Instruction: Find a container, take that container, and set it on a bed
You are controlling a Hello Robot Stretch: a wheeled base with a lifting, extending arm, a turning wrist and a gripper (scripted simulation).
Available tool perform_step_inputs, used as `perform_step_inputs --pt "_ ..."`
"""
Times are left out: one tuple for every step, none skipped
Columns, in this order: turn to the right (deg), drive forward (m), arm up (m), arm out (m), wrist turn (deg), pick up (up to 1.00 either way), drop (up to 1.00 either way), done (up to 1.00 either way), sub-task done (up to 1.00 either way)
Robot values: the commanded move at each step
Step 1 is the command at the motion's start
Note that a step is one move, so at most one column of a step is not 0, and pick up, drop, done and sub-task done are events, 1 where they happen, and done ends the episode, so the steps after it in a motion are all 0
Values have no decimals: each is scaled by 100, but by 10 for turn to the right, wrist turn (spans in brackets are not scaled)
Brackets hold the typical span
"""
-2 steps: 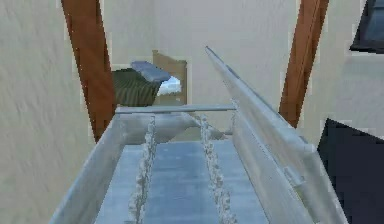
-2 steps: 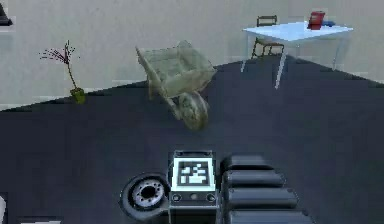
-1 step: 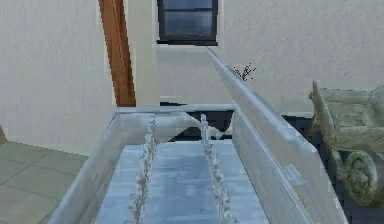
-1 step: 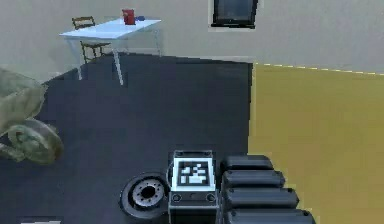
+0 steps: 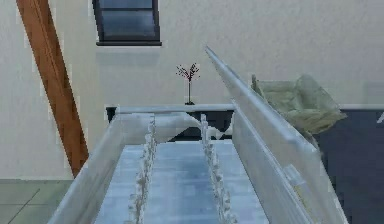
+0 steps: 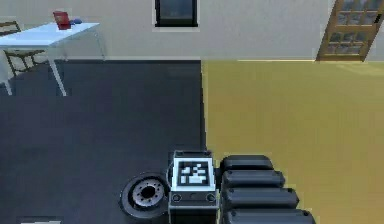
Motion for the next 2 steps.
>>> perform_step_inputs --pt "0 25 0 0 0 0 0 0 0" --pt "-390 0 0 0 0 0 0 0 0"
